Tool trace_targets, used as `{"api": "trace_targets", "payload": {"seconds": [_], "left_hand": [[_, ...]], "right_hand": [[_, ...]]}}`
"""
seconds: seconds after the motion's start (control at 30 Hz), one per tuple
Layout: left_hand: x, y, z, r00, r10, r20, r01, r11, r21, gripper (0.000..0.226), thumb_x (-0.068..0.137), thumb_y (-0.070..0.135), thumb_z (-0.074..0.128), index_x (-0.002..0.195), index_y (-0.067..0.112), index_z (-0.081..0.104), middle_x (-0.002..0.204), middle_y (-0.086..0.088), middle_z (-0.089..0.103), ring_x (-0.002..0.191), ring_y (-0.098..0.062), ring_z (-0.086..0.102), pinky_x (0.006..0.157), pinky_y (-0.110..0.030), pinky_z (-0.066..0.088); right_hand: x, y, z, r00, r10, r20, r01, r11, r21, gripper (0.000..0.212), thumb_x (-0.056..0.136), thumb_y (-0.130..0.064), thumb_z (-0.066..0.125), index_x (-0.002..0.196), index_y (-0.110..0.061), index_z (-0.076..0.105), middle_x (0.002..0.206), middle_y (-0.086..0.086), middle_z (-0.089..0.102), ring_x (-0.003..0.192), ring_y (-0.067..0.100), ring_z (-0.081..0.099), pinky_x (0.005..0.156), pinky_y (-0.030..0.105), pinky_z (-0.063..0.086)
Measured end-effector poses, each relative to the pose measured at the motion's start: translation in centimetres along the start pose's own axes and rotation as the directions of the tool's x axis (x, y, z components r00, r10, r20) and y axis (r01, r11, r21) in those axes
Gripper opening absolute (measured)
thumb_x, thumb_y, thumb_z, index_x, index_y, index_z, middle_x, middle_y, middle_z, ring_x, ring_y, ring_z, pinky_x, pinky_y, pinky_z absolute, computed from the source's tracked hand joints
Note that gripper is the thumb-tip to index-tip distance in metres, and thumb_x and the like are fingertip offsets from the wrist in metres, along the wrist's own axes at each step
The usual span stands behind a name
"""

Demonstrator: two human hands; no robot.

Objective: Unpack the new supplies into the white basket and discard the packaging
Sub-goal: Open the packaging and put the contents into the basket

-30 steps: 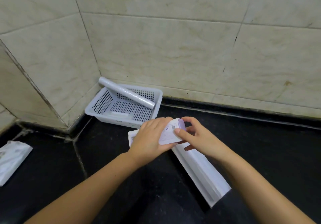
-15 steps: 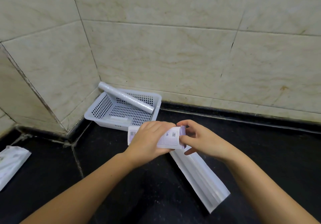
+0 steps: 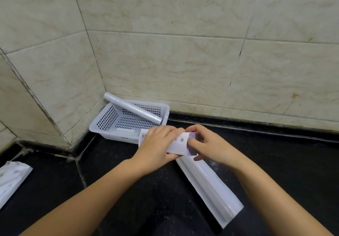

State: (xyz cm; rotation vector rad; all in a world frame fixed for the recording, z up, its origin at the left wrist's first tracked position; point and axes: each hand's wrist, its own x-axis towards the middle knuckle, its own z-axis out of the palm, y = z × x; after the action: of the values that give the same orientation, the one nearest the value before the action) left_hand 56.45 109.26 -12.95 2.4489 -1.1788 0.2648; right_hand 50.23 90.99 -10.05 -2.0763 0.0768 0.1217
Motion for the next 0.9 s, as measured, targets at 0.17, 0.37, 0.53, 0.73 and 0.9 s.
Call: {"api": "trace_targets", "payload": {"seconds": [0.17,0.37,0.53,0.73,0.9], "left_hand": [[0.4,0.4,-0.8,0.998,0.061,-0.02,-0.058,0.993,0.106,0.058,0.079,0.041,0.064,0.132,0.03,0.044,0.119,0.003,0.057,0.112,-0.018,0.049,0.098,-0.033,0.03],[1.1,0.3,-1.2,0.997,0.065,0.033,-0.066,0.997,0.031,0.058,0.081,0.044,0.064,0.134,0.031,0.043,0.125,0.006,0.053,0.118,-0.014,0.043,0.102,-0.031,0.026],[0.7,-0.3,-1.8,0.998,-0.05,0.046,0.063,0.944,-0.324,0.061,0.075,0.039,0.074,0.125,0.044,0.04,0.117,0.027,0.046,0.115,0.0,0.043,0.097,-0.023,0.037],[0.3,0.5,-1.7,0.995,-0.098,0.027,0.1,0.896,-0.432,0.063,0.075,0.04,0.073,0.114,0.064,0.03,0.118,0.036,0.042,0.114,0.009,0.043,0.096,-0.016,0.038],[0.6,1.1,-1.5,0.995,-0.088,0.039,0.096,0.91,-0.404,0.067,0.073,0.04,0.074,0.115,0.067,0.029,0.118,0.033,0.044,0.114,0.01,0.043,0.094,-0.013,0.036]], "right_hand": [[-0.6,0.2,0.1,0.998,0.019,-0.054,-0.018,1.0,0.015,0.026,0.088,-0.035,0.056,0.112,-0.029,0.055,0.097,-0.003,0.067,0.076,0.008,0.066,0.063,0.029,0.062],[-0.8,0.0,-1.1,0.999,-0.019,0.04,0.014,0.992,0.125,0.028,0.093,-0.02,0.045,0.116,-0.026,0.061,0.097,-0.002,0.068,0.082,0.009,0.067,0.073,0.036,0.062],[-1.4,0.7,-2.9,1.0,-0.015,0.011,0.009,0.909,0.416,0.024,0.094,-0.014,0.047,0.106,-0.024,0.065,0.11,0.006,0.068,0.086,0.016,0.071,0.068,0.032,0.059],[-1.9,0.6,-3.4,0.917,-0.265,-0.298,0.081,0.856,-0.511,0.056,0.09,-0.026,0.058,0.141,-0.029,0.035,0.132,-0.003,0.05,0.122,0.012,0.046,0.11,0.037,0.033],[-2.4,-1.7,-2.5,0.894,-0.446,-0.043,0.276,0.623,-0.732,0.04,0.09,-0.039,0.05,0.129,-0.029,0.052,0.122,-0.011,0.062,0.118,0.008,0.053,0.12,0.043,0.01]]}}
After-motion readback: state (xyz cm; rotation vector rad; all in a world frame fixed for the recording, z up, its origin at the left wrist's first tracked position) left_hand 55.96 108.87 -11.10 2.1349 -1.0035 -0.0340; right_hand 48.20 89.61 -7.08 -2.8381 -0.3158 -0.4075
